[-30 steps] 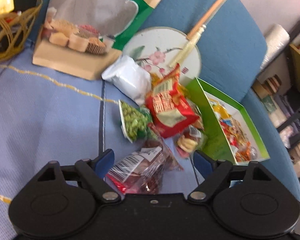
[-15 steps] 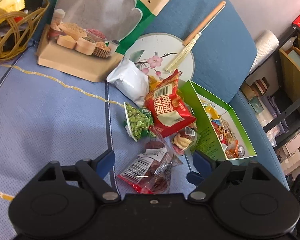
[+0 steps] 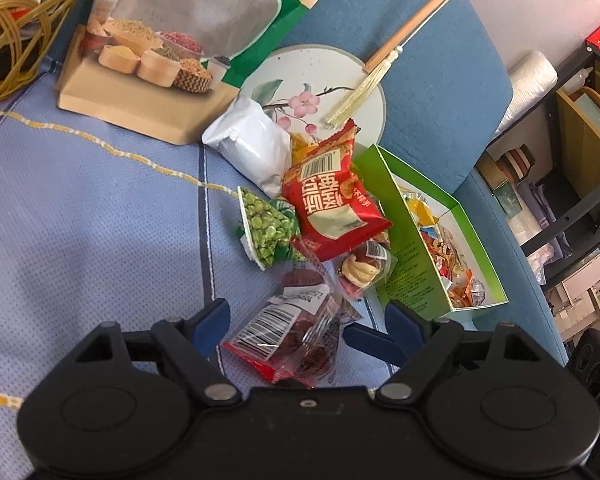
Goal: Organize snacks
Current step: 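Close the left tool on the clear red-edged dried meat bag and lift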
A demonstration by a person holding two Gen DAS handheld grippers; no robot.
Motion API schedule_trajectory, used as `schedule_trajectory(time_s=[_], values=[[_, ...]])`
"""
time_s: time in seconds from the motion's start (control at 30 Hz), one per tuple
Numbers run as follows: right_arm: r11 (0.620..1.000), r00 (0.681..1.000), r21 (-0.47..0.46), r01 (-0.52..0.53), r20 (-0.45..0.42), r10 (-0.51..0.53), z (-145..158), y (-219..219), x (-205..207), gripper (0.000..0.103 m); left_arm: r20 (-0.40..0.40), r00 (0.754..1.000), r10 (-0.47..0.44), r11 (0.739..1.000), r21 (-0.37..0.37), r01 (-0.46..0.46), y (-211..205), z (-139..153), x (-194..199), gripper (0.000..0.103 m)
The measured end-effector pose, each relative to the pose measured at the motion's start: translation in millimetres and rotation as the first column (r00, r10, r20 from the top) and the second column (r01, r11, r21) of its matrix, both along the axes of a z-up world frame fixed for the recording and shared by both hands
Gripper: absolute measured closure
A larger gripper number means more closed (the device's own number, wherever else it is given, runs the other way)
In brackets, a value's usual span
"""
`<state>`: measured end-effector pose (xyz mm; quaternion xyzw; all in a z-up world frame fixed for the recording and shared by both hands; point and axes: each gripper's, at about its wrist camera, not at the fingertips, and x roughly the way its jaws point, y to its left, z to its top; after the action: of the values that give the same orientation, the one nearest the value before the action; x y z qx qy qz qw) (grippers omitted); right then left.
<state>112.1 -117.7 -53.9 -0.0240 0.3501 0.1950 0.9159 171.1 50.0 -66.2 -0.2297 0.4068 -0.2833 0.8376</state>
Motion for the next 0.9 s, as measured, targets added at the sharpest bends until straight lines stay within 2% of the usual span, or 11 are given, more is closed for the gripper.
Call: schedule_trajectory(time_s=[0.33,0.37,0.4,0.57,0.7,0.8,0.83,0.9], values=[[1.0,1.0,0.006,-0.005,-0.009,0.005,-1.3,2.4,7.9,0.014,-0.012,1.0,0.001,1.0,-0.003,-0.001,1.8,-5.3,2.4,0.0],[1.0,1.0,0.008,-0.003,-0.012,0.003,-1.9,2.6,9.2,0.018,-0.015,1.0,0.001,1.0,-0.007,-0.002,2.0,-5.5,2.7,0.0],[1.0,1.0,0.012,-0.001,-0.015,0.001,-2.3,2.5,10.0,0.027,-0.02,1.0,0.001,1.0,-0.011,-0.001,2.4,-6.1,3.2,0.002],[1.0,1.0,-0.003,-0.011,-0.003,0.011,-0.9,3.7,8.3,0.039,-0.022,1.0,-0.01,1.0,-0.005,0.01,1.2,-5.8,1.9,0.023],[0.999,0.999,-0.025,-0.032,0.005,0.032,3.8,4.4,2.1,0.046,-0.025,1.0,-0.017,1.0,-0.002,0.017,0.2,-4.9,-1.7,0.034],[0.999,0.999,-0.029,-0.043,0.008,0.043,8.5,1.5,-5.9,0.047,-0.019,0.999,-0.034,0.999,0.017,0.034,-3.2,-3.1,-9.7,0.046],[0.998,0.999,-0.03,-0.047,0.008,0.048,10.1,0.0,-9.5,0.047,-0.021,0.999,-0.043,0.999,0.025,0.043,-4.6,-2.8,-12.9,0.053],[0.998,0.998,-0.035,-0.056,0.007,0.056,13.1,-3.2,-18.6,0.048,-0.027,0.997,-0.071,0.997,0.029,0.072,-6.7,-3.3,-20.5,0.056]])
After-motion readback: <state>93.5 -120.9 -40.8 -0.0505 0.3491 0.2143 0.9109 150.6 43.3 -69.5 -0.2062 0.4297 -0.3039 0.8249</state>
